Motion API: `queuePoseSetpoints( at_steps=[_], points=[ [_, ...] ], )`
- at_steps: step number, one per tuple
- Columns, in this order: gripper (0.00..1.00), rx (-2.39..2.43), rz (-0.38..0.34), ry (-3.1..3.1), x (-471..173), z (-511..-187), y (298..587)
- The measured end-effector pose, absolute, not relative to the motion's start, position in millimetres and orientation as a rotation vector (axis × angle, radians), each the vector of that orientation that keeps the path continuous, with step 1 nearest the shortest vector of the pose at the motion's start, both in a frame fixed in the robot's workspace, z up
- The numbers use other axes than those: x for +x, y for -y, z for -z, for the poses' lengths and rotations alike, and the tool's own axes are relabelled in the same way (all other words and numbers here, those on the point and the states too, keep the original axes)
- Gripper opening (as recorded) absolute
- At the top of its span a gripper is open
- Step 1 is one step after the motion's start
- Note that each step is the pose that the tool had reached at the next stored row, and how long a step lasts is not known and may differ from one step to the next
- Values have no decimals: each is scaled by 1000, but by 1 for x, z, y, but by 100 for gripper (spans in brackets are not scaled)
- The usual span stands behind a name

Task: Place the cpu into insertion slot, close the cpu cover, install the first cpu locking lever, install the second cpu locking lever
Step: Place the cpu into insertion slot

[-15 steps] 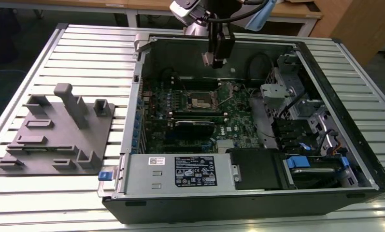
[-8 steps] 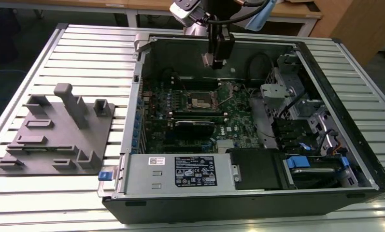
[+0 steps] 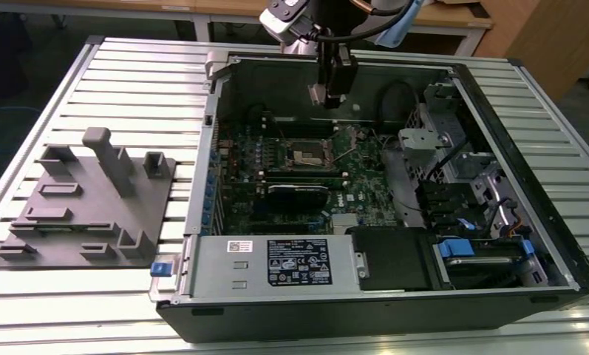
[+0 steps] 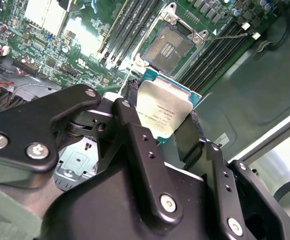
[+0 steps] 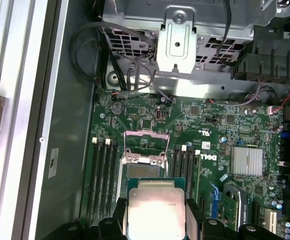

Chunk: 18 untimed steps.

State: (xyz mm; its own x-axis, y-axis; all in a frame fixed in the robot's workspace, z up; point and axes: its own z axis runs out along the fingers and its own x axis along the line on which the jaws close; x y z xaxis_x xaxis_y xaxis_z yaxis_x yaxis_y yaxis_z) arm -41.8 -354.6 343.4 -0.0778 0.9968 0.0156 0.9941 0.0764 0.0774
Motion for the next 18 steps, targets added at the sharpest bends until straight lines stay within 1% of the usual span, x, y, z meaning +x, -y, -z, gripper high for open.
queuePoseSetpoints(
  at_steps=[18],
  points=[
    [54, 2105, -105, -2274, -42, -338, 355]
  ],
)
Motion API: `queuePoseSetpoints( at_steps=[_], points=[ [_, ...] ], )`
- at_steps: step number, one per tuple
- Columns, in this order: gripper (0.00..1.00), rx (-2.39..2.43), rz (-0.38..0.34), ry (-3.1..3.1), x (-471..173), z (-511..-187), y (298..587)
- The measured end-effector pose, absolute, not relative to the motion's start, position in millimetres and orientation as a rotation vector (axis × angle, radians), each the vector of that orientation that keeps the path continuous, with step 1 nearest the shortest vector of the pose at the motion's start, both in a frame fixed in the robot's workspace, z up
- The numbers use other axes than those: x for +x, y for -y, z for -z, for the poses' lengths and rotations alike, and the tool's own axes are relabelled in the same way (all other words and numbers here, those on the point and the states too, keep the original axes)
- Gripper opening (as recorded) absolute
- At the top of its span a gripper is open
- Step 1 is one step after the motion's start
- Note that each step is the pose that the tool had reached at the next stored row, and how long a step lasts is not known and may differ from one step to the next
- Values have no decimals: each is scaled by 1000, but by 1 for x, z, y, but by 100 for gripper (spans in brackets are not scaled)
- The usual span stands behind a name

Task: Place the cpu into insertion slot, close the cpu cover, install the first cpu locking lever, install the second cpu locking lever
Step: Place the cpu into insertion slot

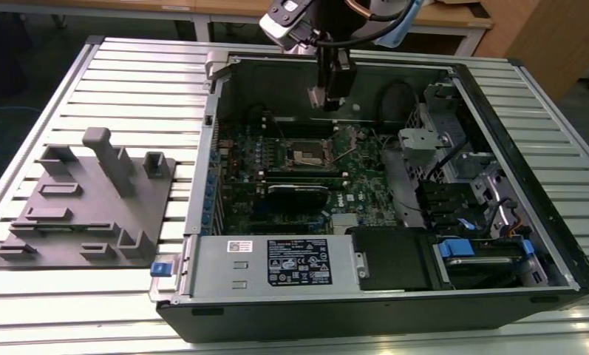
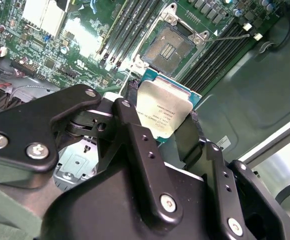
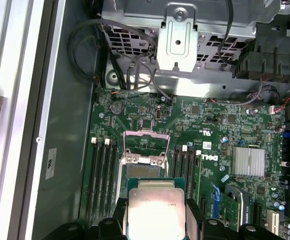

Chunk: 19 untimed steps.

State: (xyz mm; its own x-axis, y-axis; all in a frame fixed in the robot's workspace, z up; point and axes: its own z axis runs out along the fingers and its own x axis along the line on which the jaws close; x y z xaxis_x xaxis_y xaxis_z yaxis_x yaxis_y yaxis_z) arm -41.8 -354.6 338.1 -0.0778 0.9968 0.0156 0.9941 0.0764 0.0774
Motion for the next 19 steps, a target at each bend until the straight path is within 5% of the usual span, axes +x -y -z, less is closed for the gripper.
queuePoseSetpoints(
  at_steps=[19],
  points=[
    [54, 2190, -102, -2188, -42, -332, 355]
  ],
)
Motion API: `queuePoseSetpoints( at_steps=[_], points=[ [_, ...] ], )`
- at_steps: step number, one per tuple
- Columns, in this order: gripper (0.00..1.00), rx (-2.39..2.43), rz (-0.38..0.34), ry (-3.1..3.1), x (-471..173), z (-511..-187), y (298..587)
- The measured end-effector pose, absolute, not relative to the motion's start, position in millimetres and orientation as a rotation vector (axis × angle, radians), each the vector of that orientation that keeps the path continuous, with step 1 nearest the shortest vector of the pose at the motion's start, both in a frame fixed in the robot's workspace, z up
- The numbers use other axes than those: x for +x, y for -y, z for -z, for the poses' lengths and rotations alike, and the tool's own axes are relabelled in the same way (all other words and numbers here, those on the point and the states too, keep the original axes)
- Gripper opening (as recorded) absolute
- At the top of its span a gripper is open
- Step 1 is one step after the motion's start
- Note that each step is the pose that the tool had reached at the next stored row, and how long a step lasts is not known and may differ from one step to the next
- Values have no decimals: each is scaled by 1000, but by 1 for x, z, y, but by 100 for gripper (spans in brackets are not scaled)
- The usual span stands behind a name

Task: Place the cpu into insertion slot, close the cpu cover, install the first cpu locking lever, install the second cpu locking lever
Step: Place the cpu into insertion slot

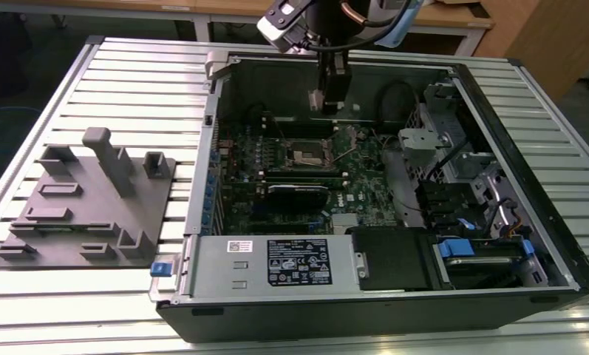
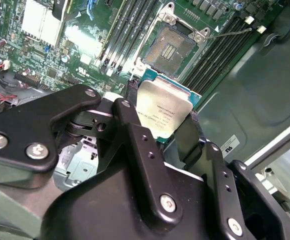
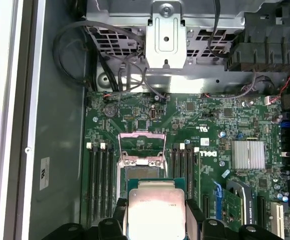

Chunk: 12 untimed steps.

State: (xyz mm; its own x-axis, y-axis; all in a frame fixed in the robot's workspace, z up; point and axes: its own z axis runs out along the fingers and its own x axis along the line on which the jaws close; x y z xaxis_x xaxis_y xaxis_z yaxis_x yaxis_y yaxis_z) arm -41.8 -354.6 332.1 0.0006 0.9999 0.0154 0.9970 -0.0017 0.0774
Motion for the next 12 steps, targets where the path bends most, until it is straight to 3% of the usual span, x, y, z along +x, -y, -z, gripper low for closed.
queuePoseSetpoints(
  at_steps=[12],
  points=[
    [54, 2191, -102, -2188, -42, -326, 355]
  ],
)
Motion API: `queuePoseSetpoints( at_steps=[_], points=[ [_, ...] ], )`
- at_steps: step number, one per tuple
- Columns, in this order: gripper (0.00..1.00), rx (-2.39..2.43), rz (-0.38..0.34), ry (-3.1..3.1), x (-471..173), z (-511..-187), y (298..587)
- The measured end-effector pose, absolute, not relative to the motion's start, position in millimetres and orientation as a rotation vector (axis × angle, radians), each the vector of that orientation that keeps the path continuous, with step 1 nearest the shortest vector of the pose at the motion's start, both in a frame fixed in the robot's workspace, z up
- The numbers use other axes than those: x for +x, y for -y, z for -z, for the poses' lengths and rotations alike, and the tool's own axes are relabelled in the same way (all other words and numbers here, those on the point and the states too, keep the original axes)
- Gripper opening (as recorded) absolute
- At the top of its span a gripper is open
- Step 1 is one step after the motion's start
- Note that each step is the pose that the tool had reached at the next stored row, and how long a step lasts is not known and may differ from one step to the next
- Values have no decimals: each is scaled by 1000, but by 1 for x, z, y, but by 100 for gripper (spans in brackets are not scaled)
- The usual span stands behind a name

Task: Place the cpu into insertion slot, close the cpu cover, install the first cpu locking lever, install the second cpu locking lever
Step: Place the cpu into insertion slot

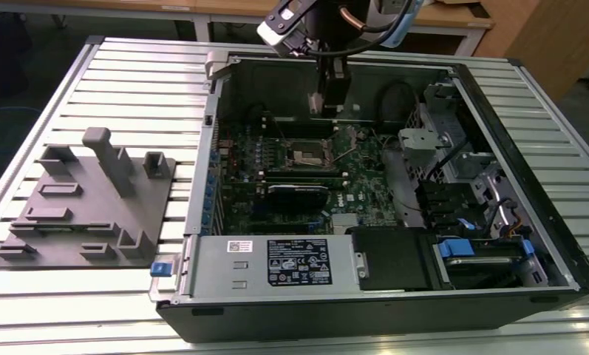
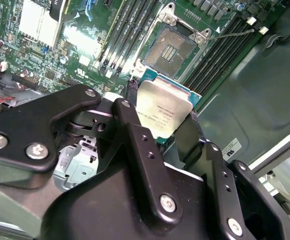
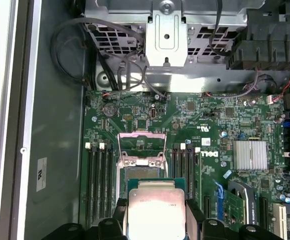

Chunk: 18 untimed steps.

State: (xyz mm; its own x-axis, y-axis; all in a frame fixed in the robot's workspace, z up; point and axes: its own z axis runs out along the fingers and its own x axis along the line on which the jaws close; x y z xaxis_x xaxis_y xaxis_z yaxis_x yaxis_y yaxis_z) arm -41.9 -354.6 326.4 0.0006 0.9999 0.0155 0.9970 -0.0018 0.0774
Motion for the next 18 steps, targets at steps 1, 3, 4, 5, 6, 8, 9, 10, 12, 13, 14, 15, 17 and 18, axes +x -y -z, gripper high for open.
queuePoseSetpoints(
  at_steps=[1, 3, 4, 5, 6, 8, 9, 10, 12, 13, 14, 15, 17, 18],
  points=[
    [54, 2191, -102, -2188, -42, -326, 355],
    [54, 2191, -102, -2188, -42, -326, 355],
    [54, 2191, -102, -2188, -42, -326, 355],
    [54, 2191, -102, -2188, -42, -325, 355],
    [54, 2191, -102, -2188, -42, -325, 355],
    [54, 2191, -102, -2188, -42, -325, 355],
    [54, 2191, -102, -2188, -42, -325, 355],
    [54, 2191, -102, -2188, -42, -324, 355],
    [54, 2191, -102, -2188, -42, -324, 355],
    [54, 2191, -102, -2188, -42, -324, 355],
    [54, 2191, -102, -2188, -42, -324, 355],
    [54, 2191, -102, -2188, -42, -323, 355],
    [54, 2191, -102, -2188, -42, -323, 355],
    [54, 2191, -102, -2188, -42, -322, 355]
  ],
)
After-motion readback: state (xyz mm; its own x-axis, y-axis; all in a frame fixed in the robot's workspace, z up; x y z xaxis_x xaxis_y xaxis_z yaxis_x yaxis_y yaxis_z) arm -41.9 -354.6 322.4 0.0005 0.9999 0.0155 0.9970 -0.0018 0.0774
